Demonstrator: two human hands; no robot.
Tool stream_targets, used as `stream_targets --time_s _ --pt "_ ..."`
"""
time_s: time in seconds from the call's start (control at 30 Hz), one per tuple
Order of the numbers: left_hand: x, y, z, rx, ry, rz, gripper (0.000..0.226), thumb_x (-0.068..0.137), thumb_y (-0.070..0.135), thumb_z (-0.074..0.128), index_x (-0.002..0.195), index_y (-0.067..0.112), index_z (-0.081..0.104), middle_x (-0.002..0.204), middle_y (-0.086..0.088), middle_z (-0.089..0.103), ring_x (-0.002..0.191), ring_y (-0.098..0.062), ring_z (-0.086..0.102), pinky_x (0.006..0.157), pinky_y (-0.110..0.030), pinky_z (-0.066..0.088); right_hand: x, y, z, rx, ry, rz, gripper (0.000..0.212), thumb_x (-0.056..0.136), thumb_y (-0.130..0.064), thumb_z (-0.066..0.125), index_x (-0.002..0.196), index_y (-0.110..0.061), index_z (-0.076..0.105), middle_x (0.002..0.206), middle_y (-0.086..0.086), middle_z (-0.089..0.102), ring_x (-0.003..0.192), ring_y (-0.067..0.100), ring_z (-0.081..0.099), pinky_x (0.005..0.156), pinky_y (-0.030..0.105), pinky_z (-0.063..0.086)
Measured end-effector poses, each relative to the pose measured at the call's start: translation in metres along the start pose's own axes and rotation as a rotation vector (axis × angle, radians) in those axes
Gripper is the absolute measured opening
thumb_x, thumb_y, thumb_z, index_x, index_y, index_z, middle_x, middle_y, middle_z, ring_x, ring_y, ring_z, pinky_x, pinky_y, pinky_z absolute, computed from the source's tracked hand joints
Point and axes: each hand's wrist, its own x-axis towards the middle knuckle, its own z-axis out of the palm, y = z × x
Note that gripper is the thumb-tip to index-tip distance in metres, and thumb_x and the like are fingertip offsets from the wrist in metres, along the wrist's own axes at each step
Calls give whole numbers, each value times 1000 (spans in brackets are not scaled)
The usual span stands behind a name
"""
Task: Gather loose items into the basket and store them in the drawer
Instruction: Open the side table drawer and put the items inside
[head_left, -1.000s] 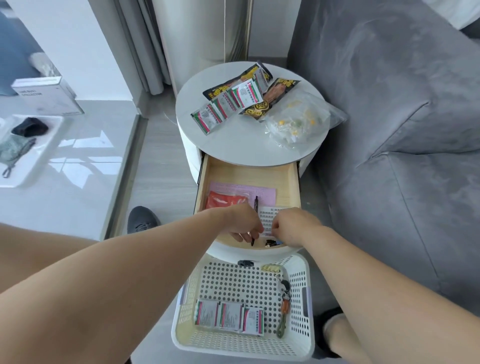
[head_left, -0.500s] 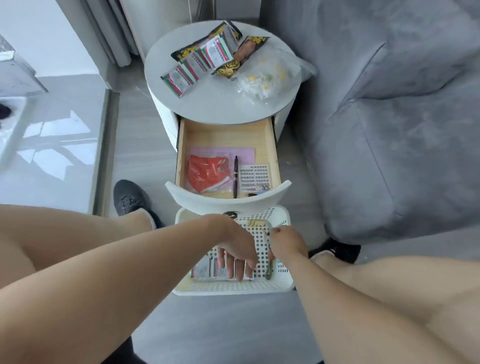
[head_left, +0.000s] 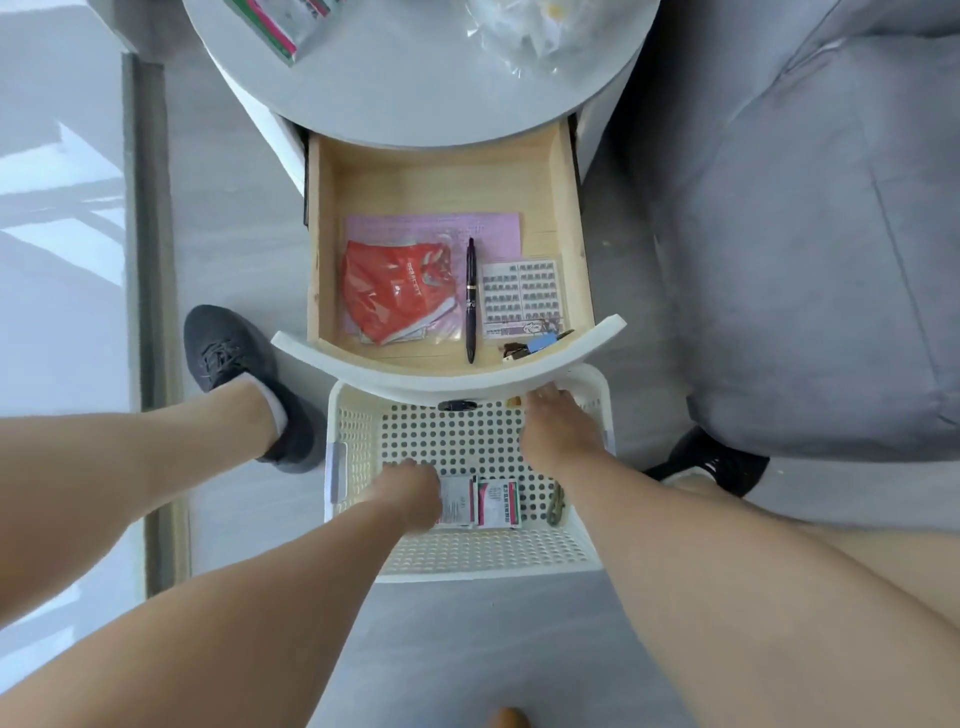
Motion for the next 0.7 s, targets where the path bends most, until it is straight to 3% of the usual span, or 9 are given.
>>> stream_targets --time_s 0.1,0.17,0.27,0.33,0.43,0.5,0.57,0.63,0.7 --pt "12 17 7 -86 -50 72 55 96 14 54 149 28 49 156 -3 46 143 -30 42 120 -51 36 16 -1 6 -132 -21 -27 71 94 -1 58 159 -13 31 152 8 46 137 29 47 85 45 59" --pt "13 24 16 -15 -62 51 69 94 17 58 158 30 34 161 -6 36 148 -35 32 123 -55 27 17 3 20 -260 -12 -40 51 97 -6 57 146 -12 45 142 8 54 133 30 49 89 46 57" --pt "16 22 34 133 -19 -5 77 89 15 60 157 25 24 150 -14 37 142 -38 35 124 -53 26 9 9 37 -393 -11 -84 26 100 -19 57 126 -17 57 123 2 63 122 28 53 91 44 52" --pt "17 15 41 160 -2 -17 75 85 13 62 151 25 28 143 -14 38 136 -35 37 121 -51 31 -1 12 44 -443 -42 -164 24 99 -23 58 122 -19 61 119 0 63 121 27 52 97 44 48" --pt "21 3 40 176 -13 27 60 83 13 67 139 29 48 143 -9 34 137 -33 34 119 -51 37 -15 13 48 -374 -129 -253 24 96 -34 60 117 -21 62 112 -3 66 114 23 53 96 44 49" --pt "24 -3 35 240 -52 74 40 85 15 68 124 24 62 140 -8 37 132 -32 38 112 -50 46 -19 10 47 -163 -185 -156 27 96 -41 58 115 -22 58 99 -5 68 101 20 62 82 41 56" --pt "25 -6 29 241 -100 98 23 88 16 66 110 19 67 132 -6 48 126 -29 46 105 -46 53 -19 2 43 59 -132 48 33 99 -42 51 122 -19 54 92 -5 68 83 19 65 66 36 54" --pt "23 -6 23 149 -183 123 17 92 19 62 108 19 67 117 0 62 112 -21 60 95 -37 58 -19 -6 36 180 -18 222 42 103 -42 42 136 -16 48 97 -1 71 83 23 66 62 37 46" --pt "23 -4 13 31 -202 133 14 97 22 59 109 19 65 104 3 67 99 -17 65 88 -30 58 -20 -11 32 203 -22 305 46 104 -38 39 140 -10 46 105 6 72 91 29 67 64 37 44"
